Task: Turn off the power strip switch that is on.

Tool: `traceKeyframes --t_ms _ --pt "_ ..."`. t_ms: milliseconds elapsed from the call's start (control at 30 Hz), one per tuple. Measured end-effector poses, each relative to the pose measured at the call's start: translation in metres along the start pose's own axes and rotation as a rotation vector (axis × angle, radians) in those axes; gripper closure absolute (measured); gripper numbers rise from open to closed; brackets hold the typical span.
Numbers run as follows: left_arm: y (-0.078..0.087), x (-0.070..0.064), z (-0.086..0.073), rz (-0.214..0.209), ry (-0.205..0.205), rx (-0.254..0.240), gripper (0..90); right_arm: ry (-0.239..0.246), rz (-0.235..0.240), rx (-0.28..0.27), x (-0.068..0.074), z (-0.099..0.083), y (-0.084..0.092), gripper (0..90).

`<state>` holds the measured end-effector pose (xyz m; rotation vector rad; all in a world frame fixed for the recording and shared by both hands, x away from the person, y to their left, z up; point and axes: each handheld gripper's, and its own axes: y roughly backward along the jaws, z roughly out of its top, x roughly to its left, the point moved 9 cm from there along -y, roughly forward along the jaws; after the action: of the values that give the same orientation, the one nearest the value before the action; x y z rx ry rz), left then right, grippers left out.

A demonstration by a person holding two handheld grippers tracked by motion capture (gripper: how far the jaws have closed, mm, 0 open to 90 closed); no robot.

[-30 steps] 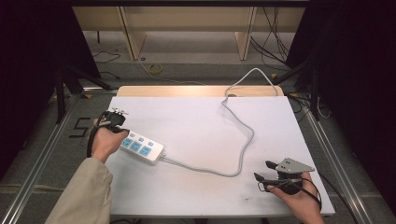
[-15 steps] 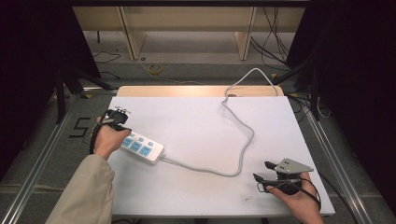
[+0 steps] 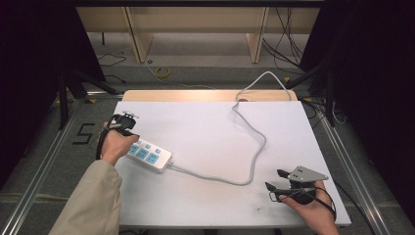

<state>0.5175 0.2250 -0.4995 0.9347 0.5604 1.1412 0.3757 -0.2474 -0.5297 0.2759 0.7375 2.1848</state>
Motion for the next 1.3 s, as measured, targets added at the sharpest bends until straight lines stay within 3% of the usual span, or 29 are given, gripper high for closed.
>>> traceKeyframes --t_ms 533,1300 --pt "-0.004 0.005 0.002 0.024 0.0 0.014 89.9 0.0 0.002 0.0 0.0 0.0 0.0 35.3" --pt "-0.011 0.008 0.003 0.026 0.018 0.027 89.9 0.004 0.005 0.001 0.001 0.0 0.0 35.2"
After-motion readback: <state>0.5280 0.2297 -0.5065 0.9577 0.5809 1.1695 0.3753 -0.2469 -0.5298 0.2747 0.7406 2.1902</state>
